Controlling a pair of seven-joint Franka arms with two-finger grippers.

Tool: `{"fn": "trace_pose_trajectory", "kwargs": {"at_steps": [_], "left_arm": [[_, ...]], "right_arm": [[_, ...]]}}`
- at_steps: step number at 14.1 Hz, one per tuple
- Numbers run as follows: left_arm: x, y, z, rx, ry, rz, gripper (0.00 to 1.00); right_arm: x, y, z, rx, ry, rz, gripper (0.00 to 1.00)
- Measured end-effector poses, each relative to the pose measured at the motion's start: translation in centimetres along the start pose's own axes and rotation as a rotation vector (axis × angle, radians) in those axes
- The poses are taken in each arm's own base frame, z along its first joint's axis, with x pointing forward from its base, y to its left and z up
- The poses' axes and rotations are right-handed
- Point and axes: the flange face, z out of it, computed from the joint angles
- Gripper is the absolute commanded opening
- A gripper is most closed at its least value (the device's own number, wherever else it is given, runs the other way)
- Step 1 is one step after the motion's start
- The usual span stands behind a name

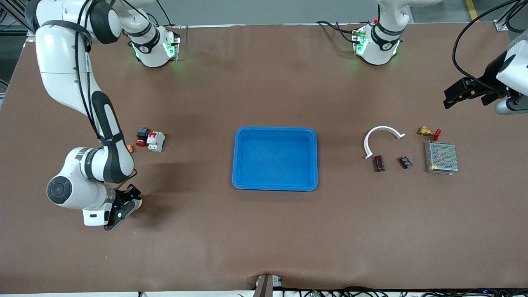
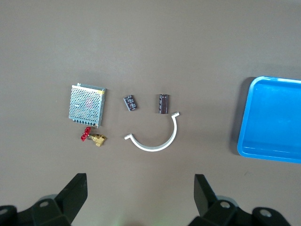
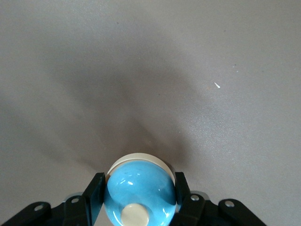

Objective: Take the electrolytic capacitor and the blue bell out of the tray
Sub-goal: 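Carry the bell beside the first bell and lower it with the right gripper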

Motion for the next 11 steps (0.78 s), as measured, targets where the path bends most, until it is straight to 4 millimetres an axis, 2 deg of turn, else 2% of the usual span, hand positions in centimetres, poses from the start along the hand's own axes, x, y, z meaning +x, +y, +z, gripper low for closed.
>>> {"fn": "trace_pose_trajectory", "kwargs": {"at_steps": [7, 8, 9, 10, 11], "left_arm": [[0.05, 0.01, 0.22, 0.001, -0.004, 0.000, 1.00], [0.08, 0.02, 0.30, 0.001, -0.006, 0.000, 1.00], [0.11, 0.02, 0.36, 0.001, -0.007, 0.000, 1.00], [0.12, 0.03, 0.39, 0.001, -0.008, 0.000, 1.00], [0.13, 0.03, 0.40, 0.001, -0.008, 0.000, 1.00]], "right_arm": [[-0.11, 0.12, 0.62, -0.001, 0.003, 0.003, 0.54], [-0.12, 0.12, 0.65, 0.000, 0.003, 0.003, 0.60], [-0.15, 0.14, 0.67, 0.000, 0.003, 0.004, 0.73], [-0.19, 0.18, 0.68, 0.000, 0.003, 0.005, 0.91], [-0.21, 0.20, 0.68, 0.000, 0.003, 0.006, 1.00]]}}
